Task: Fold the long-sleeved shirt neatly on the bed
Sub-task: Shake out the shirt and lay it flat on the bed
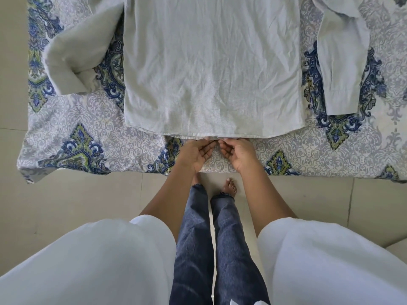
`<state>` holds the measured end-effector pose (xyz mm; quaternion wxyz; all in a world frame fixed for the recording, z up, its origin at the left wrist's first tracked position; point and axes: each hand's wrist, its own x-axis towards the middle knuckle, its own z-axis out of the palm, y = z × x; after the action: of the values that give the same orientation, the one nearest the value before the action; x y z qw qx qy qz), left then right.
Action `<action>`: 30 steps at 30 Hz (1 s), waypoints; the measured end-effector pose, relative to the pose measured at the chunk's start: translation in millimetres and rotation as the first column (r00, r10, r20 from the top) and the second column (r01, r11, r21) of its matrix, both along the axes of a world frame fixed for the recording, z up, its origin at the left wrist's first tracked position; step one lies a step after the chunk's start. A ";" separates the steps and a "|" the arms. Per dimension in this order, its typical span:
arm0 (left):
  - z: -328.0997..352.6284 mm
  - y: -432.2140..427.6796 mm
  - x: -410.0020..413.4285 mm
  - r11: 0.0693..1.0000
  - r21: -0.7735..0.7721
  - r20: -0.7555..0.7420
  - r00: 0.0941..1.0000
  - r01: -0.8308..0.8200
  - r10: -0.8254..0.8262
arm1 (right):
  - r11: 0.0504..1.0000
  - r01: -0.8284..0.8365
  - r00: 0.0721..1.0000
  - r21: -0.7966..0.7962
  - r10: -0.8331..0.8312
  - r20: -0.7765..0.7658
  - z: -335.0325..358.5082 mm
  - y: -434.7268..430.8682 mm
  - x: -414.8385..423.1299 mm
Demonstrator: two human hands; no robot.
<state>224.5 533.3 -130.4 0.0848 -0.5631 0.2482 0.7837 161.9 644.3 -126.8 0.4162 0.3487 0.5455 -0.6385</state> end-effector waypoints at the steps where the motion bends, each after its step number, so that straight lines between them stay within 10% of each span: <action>1: 0.5 1.3 -2.3 1.000 0.009 0.004 1.000 0.006 -0.006 | 0.999 -0.022 1.000 0.028 0.022 0.000 -0.3 -0.8 0.5; 17: -8.2 7.2 -16.1 0.979 -0.032 0.107 0.975 0.201 -0.197 | 0.958 -0.230 0.970 0.169 0.211 0.119 -6.8 -6.5 -6.3; 24: 15.3 -23.7 2.4 0.970 0.034 0.109 0.965 -0.242 0.237 | 0.959 0.276 0.953 -0.065 -0.264 0.151 3.9 20.5 -1.0; 30: 8.0 -44.7 8.1 0.958 -0.199 0.289 0.922 -0.205 0.257 | 0.912 0.366 0.928 0.184 -0.374 0.008 -0.1 39.9 -19.1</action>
<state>232.6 488.6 -122.4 -0.0174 -0.7102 0.2273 0.6660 142.9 684.2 -126.9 0.2663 0.4951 0.5159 -0.6463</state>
